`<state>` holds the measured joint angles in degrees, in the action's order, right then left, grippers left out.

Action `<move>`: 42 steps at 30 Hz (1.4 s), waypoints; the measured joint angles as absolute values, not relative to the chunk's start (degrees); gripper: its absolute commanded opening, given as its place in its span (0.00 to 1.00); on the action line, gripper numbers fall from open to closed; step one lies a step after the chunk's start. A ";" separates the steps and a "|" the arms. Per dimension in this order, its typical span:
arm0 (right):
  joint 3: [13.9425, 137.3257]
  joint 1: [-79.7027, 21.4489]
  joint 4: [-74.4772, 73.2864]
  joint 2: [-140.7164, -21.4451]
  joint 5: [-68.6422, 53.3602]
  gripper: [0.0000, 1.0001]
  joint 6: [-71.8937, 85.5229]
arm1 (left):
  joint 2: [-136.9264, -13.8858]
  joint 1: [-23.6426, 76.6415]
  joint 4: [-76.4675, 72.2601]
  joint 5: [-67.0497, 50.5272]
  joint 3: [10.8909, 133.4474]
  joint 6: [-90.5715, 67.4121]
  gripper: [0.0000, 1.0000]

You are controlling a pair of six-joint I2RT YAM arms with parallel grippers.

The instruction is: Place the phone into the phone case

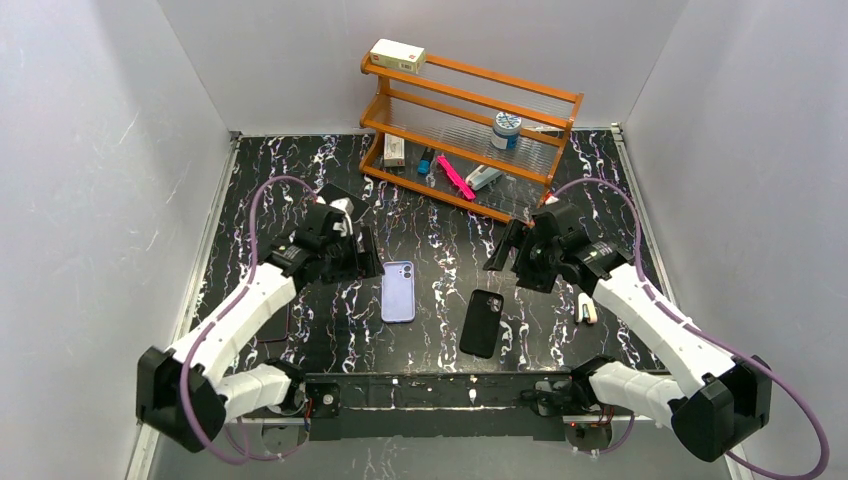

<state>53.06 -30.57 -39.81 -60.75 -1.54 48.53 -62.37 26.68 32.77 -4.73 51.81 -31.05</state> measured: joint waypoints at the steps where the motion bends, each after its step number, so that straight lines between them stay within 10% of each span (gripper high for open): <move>1: 52.38 -30.57 -40.10 -60.75 -1.69 0.87 49.01 | -63.90 26.68 32.29 -5.58 51.27 -31.35 0.73; 17: 45.25 -30.57 -41.82 -64.14 -4.73 0.63 51.88 | -78.11 27.49 20.14 -8.67 43.64 -35.86 0.54; 29: 43.20 -30.57 -35.70 -60.88 -9.43 0.71 49.34 | -77.87 27.44 33.01 14.20 52.71 -34.81 0.95; 42: 41.34 -30.57 -31.03 -57.69 -9.82 0.93 47.37 | -75.57 4.99 41.74 21.80 53.60 -28.40 0.98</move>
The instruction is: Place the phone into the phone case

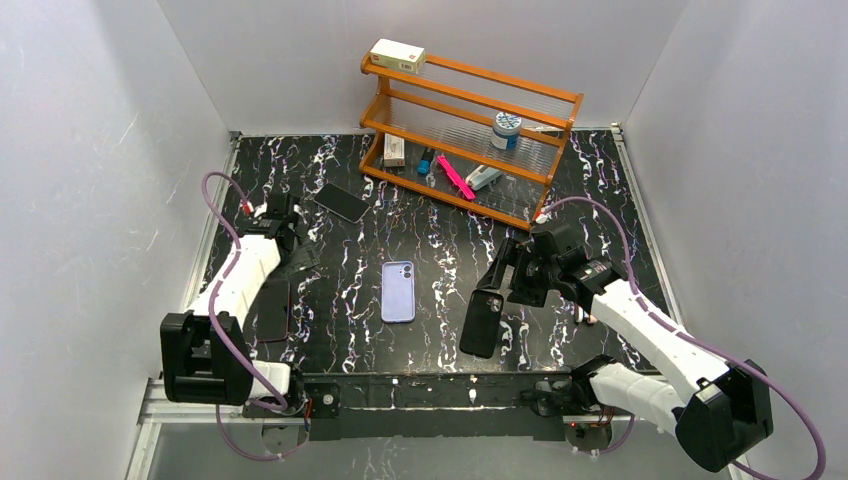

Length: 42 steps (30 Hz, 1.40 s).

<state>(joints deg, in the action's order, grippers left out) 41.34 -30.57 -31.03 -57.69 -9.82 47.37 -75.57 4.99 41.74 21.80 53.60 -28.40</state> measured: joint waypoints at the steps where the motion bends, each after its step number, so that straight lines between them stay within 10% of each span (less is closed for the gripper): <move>1: 41.34 -30.57 -30.96 -57.69 -9.85 0.95 46.92 | -75.57 3.79 41.32 21.74 53.47 -27.62 0.98; 21: 41.41 -30.57 -28.32 -59.40 -7.16 0.99 40.05 | -89.23 -8.14 35.77 14.96 51.88 -22.26 0.98; 42: 41.45 -30.57 -26.70 -60.60 -7.03 0.98 39.27 | -88.73 -8.60 36.32 2.09 51.94 -23.62 0.73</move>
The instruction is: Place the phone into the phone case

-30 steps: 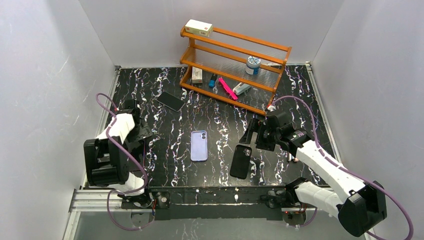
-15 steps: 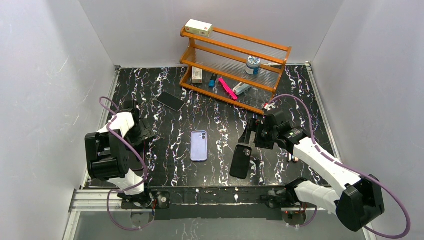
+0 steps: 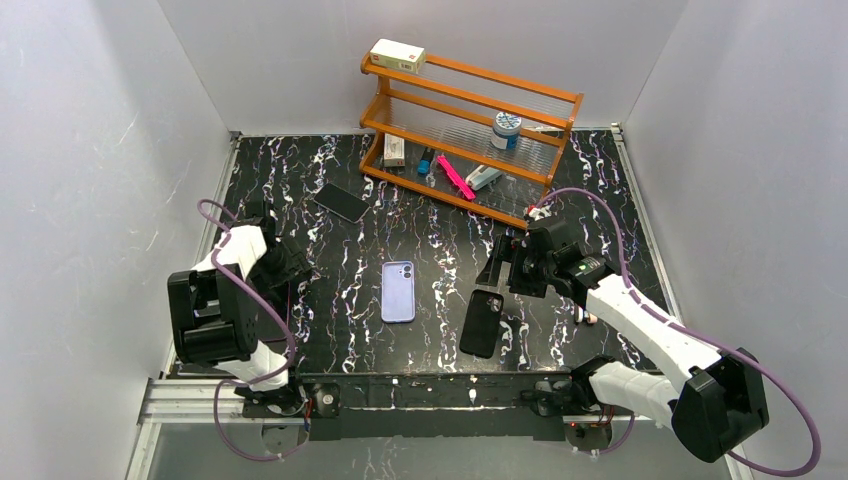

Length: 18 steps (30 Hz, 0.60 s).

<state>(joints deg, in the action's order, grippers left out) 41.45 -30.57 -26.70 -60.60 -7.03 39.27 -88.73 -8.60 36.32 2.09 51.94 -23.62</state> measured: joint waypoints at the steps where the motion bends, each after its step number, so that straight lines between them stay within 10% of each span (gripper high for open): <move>1: 41.45 -30.57 -26.65 -60.60 -7.01 0.98 39.42 | -88.42 -8.60 36.27 0.91 51.83 -24.18 0.73; 9: 41.45 -30.57 -26.37 -60.60 -7.03 0.98 39.86 | -87.50 -7.27 34.70 -6.24 50.39 -27.44 0.86; 18: 41.47 -30.57 -26.61 -60.60 -7.11 0.99 39.13 | -85.14 -8.21 35.75 10.72 54.24 -23.94 0.98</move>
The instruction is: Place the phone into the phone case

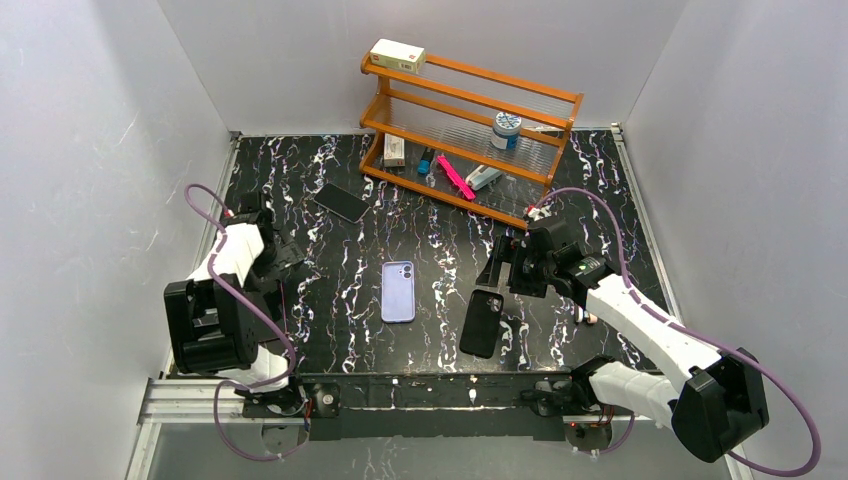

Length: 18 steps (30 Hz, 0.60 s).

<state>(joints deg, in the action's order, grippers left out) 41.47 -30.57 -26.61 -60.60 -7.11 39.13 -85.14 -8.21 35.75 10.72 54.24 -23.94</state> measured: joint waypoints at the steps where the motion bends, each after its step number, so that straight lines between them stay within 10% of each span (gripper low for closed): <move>1: 41.50 -30.57 -26.85 -60.60 -7.22 0.99 38.74 | -85.12 -8.64 35.70 12.19 54.37 -23.40 0.98; 18: 49.47 -30.57 -31.62 -64.29 -7.51 0.99 32.71 | -89.86 -17.41 32.97 9.74 52.47 -18.98 0.98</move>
<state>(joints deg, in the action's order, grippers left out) 49.47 -30.57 -31.62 -64.29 -7.51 32.71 -89.86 -17.41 32.97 9.74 52.47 -18.98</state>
